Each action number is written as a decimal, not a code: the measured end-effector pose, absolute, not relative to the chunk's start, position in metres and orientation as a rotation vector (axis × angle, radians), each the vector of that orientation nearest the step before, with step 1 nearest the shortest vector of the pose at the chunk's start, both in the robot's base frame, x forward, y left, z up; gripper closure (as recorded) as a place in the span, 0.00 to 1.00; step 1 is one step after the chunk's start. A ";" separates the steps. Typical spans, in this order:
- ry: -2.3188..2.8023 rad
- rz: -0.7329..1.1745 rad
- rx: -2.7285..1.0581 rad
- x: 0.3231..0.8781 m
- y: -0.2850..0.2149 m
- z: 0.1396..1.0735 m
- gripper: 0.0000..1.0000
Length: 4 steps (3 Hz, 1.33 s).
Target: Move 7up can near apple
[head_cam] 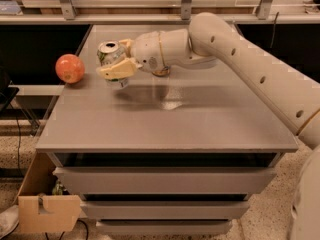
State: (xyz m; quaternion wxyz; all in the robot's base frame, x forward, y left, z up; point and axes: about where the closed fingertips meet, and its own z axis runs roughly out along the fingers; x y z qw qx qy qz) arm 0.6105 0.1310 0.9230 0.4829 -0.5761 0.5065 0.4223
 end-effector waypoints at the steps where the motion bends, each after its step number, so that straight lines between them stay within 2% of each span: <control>1: 1.247 1.060 -1.383 0.614 0.155 0.917 1.00; 3: 1.248 1.129 -1.360 0.623 0.184 0.907 1.00; 4: 1.248 1.147 -1.353 0.627 0.189 0.906 0.82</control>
Offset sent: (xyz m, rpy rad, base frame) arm 0.0145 0.0574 -0.0214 0.0581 0.0978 0.0131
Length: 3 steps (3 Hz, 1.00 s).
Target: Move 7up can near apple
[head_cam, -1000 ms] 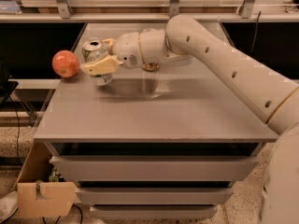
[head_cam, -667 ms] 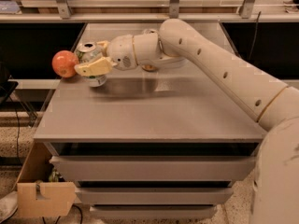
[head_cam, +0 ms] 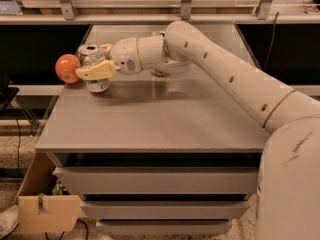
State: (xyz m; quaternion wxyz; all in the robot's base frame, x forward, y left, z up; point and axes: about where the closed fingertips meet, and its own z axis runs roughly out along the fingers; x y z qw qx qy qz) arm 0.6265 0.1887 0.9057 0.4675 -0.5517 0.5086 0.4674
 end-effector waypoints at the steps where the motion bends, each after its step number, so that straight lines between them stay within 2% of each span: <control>1: 1.247 1.166 -1.348 0.629 0.189 0.902 0.58; 3: 1.250 1.192 -1.339 0.631 0.188 0.896 0.12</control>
Offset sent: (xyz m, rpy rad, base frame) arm 0.0097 -0.0090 -0.0110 0.0189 0.0342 0.0038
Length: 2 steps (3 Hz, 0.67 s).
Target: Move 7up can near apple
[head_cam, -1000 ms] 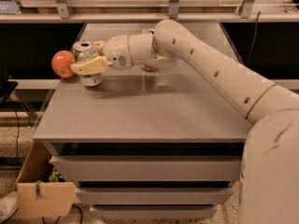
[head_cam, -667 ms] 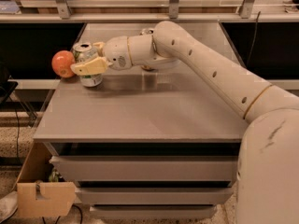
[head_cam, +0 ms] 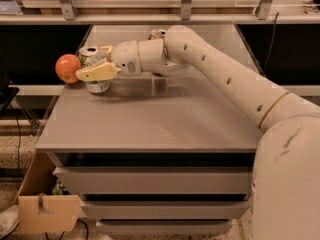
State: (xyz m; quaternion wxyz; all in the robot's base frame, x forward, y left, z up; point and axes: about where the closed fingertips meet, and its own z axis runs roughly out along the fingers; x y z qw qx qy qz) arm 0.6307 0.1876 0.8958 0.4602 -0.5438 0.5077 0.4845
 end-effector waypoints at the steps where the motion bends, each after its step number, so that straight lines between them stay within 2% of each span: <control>1: 1.250 1.203 -1.338 0.631 0.187 0.894 0.00; 2: 1.253 1.202 -1.339 0.630 0.185 0.894 0.00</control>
Offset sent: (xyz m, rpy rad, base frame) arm -0.0003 -0.0148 -0.0031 -0.0125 0.0107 -0.0093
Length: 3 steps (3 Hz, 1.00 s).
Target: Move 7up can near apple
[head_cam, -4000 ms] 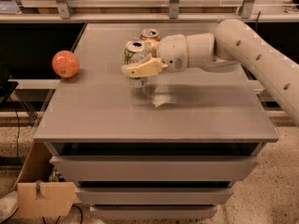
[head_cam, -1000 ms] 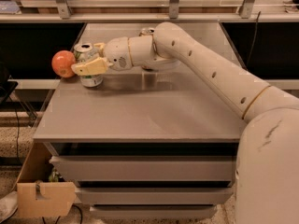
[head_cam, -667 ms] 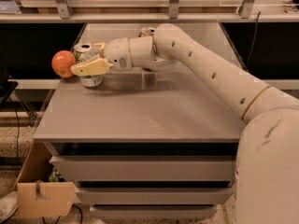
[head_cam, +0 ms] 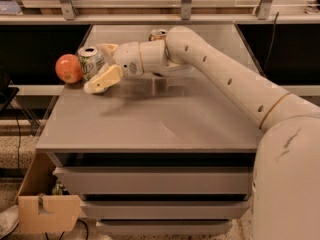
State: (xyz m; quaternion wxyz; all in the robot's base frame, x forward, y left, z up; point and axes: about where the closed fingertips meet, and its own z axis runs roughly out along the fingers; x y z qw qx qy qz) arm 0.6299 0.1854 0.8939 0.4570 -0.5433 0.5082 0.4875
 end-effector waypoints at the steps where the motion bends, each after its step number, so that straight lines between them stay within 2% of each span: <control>1: 1.265 1.177 -1.348 0.627 0.177 0.897 0.00; 3: 1.316 1.128 -1.339 0.621 0.150 0.902 0.00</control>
Offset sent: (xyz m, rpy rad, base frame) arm -0.0079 -0.0462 0.0137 -0.0752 -0.0372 -0.0817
